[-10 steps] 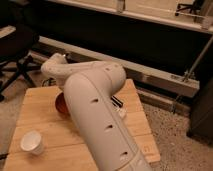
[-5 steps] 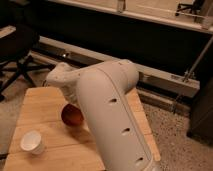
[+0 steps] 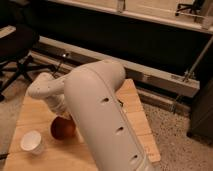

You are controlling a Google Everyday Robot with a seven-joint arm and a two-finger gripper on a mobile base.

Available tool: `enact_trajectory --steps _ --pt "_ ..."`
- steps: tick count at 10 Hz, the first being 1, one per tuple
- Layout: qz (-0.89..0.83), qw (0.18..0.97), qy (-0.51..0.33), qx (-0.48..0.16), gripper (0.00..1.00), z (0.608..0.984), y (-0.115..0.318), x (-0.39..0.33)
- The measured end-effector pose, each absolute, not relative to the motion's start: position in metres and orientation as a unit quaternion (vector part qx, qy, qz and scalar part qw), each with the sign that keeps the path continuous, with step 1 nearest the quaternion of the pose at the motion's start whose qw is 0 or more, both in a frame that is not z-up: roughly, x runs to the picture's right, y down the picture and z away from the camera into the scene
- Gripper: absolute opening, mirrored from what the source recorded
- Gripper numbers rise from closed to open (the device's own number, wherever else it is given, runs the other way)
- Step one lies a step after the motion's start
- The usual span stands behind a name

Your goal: Drag the ceramic bowl in a circle

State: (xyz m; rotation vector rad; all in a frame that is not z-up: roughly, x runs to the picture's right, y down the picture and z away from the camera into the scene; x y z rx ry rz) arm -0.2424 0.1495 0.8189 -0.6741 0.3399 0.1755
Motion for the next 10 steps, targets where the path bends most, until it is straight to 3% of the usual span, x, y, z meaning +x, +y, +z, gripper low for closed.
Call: enact_trajectory --steps 5,7,10 --pt "0.055 0.953 0.085 -0.287 0.0 0.841 0.093 -0.357" --pt "0.092 0.956 0.09 -0.265 0.0 0.864 0.05 -0.352" --pt "0.173 0.944 0.136 -0.246 0.0 0.892 0.009 -0.285"
